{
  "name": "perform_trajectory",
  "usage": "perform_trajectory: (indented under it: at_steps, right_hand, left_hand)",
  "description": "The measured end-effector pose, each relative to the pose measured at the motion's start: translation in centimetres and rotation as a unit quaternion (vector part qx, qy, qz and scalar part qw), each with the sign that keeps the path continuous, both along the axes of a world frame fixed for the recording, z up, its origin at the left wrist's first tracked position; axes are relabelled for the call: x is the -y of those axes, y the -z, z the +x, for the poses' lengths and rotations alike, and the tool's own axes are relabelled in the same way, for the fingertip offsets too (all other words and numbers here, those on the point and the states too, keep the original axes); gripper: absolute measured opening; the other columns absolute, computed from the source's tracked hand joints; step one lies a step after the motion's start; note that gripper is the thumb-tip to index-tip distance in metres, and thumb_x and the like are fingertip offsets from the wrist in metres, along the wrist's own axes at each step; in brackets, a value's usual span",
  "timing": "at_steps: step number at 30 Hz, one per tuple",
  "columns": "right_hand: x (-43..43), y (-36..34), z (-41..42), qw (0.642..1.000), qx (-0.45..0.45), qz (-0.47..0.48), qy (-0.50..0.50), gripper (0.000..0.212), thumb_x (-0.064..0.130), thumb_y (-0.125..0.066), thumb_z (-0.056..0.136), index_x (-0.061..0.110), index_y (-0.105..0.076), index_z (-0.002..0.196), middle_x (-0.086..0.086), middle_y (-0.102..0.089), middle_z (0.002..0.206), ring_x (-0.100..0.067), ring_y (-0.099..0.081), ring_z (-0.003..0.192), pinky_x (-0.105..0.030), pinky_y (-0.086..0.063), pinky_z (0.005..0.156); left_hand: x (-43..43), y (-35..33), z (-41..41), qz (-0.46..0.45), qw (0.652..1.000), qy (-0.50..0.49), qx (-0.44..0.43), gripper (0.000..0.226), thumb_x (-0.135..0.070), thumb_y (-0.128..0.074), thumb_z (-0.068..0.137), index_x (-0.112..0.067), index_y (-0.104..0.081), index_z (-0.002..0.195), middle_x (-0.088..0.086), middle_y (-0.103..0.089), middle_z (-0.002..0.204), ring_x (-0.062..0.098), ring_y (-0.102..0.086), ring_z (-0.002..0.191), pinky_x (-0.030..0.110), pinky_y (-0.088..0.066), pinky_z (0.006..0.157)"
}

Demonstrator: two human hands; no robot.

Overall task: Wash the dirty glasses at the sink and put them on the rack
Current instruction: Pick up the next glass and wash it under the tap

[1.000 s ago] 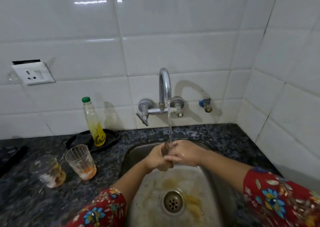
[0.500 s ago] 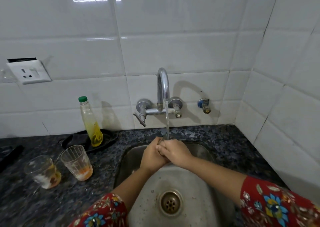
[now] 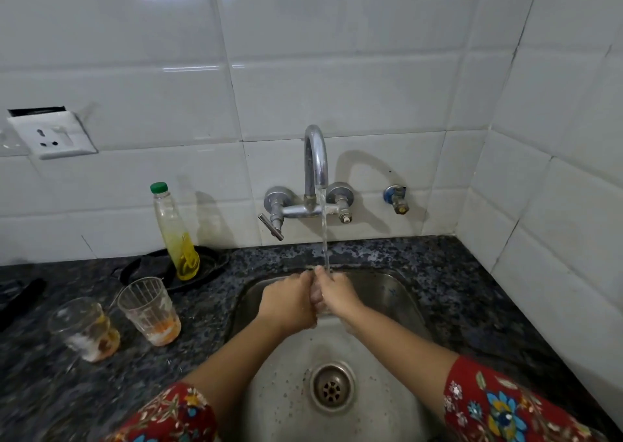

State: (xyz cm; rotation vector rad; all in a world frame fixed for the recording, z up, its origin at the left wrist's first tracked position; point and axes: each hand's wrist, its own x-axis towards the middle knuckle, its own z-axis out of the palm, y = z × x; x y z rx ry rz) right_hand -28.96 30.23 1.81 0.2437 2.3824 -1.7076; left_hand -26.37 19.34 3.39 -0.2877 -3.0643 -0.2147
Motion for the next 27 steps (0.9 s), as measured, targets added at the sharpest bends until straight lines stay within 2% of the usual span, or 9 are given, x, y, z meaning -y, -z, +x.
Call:
perform_trajectory:
  at_steps: [5, 8, 11, 13, 17, 19, 22, 24, 27]
  right_hand:
    - [-0.1, 1.6, 2.6, 0.952, 0.192, -0.233, 0.058, 0.045, 0.022, -0.028, 0.104, 0.008, -0.053, 0.069, -0.003, -0.056, 0.044, -0.019, -0.053, 0.055, -0.030, -0.049, 0.056]
    - [-0.8, 1.6, 4.2, 0.948, 0.192, -0.249, 0.048, 0.038, 0.009, -0.029, 0.101, 0.007, -0.053, 0.072, -0.005, -0.051, 0.059, -0.013, -0.055, 0.041, -0.017, -0.043, 0.037]
    - [-0.9, 1.9, 5.2, 0.978, 0.042, -0.204, 0.007, 0.038, 0.014, -0.031, 0.103, 0.008, -0.059, 0.078, -0.005, -0.060, 0.072, -0.015, -0.060, 0.065, -0.023, -0.050, 0.063]
    - [-1.4, 2.6, 5.4, 0.984, -0.125, -0.107, -0.065, 0.034, 0.017, -0.034, 0.103, 0.016, -0.061, 0.082, 0.002, -0.065, 0.079, -0.009, -0.062, 0.076, -0.022, -0.049, 0.076]
    - [-4.1, 2.7, 4.1, 0.948, -0.288, 0.003, -0.133, 0.035, 0.039, -0.039, 0.098, 0.020, -0.060, 0.076, 0.007, -0.063, 0.072, -0.012, -0.063, 0.070, -0.036, -0.053, 0.071]
    - [-3.9, 1.8, 2.9, 0.950, -0.289, 0.082, -0.090, 0.046, 0.045, -0.036, 0.096, 0.016, -0.062, 0.072, 0.003, -0.065, 0.067, -0.018, -0.064, 0.066, -0.042, -0.052, 0.069]
    - [-1.2, -1.1, 1.0, 0.946, -0.195, 0.257, -0.022, 0.051, 0.039, -0.030, 0.101, 0.010, -0.067, 0.082, -0.010, -0.071, 0.083, -0.030, -0.065, 0.081, -0.037, -0.051, 0.074]
    - [-0.6, -1.9, 0.4, 0.946, -0.210, 0.247, -0.006, 0.049, 0.037, -0.032, 0.101, 0.007, -0.066, 0.083, -0.013, -0.071, 0.084, -0.032, -0.065, 0.081, -0.037, -0.050, 0.073]
    - [-2.0, -1.6, 0.9, 0.942, -0.309, 0.127, -0.034, 0.044, 0.037, -0.039, 0.099, 0.014, -0.062, 0.071, -0.010, -0.067, 0.068, -0.026, -0.064, 0.066, -0.041, -0.051, 0.066]
  left_hand:
    - [0.0, -0.8, 0.2, -0.291, 0.953, 0.045, 0.066, 0.055, -0.029, -0.077, 0.075, -0.016, -0.055, 0.124, 0.004, -0.062, 0.122, 0.024, -0.060, 0.112, 0.034, -0.047, 0.086]
    - [0.2, -1.2, 0.2, -0.329, 0.938, 0.046, 0.095, 0.057, -0.032, -0.077, 0.077, -0.016, -0.054, 0.127, 0.004, -0.060, 0.124, 0.023, -0.059, 0.113, 0.035, -0.046, 0.088]
    - [0.9, -1.9, 0.0, -0.218, 0.966, 0.023, 0.139, 0.054, -0.035, -0.080, 0.069, -0.018, -0.057, 0.115, 0.002, -0.062, 0.112, 0.021, -0.061, 0.102, 0.033, -0.046, 0.077]
    - [1.5, -1.6, -0.7, -0.035, 0.979, 0.007, 0.200, 0.045, -0.032, -0.083, 0.062, -0.020, -0.057, 0.097, 0.001, -0.063, 0.100, 0.020, -0.061, 0.092, 0.032, -0.049, 0.073]
    - [1.5, -0.6, -1.1, 0.330, 0.884, 0.010, 0.332, 0.029, -0.012, -0.082, 0.056, -0.019, -0.070, 0.082, 0.001, -0.070, 0.085, 0.017, -0.067, 0.083, 0.034, -0.056, 0.081]
    - [0.3, -0.3, -0.9, 0.364, 0.878, -0.029, 0.310, 0.030, -0.013, -0.080, 0.059, -0.013, -0.072, 0.087, 0.002, -0.070, 0.083, 0.015, -0.066, 0.077, 0.039, -0.057, 0.086]
    - [-2.0, -0.6, -0.2, 0.154, 0.977, -0.074, 0.125, 0.040, -0.032, -0.075, 0.069, -0.017, -0.060, 0.103, 0.001, -0.067, 0.092, 0.018, -0.065, 0.083, 0.034, -0.052, 0.074]
    - [-1.9, -0.6, -0.3, 0.127, 0.989, -0.061, 0.049, 0.047, -0.041, -0.070, 0.071, -0.019, -0.052, 0.108, -0.001, -0.067, 0.096, 0.020, -0.065, 0.088, 0.032, -0.049, 0.072]
    - [0.7, -1.3, -1.7, 0.407, 0.887, 0.068, 0.208, 0.036, -0.013, -0.074, 0.070, -0.010, -0.061, 0.103, 0.003, -0.069, 0.091, 0.015, -0.067, 0.081, 0.030, -0.054, 0.077]
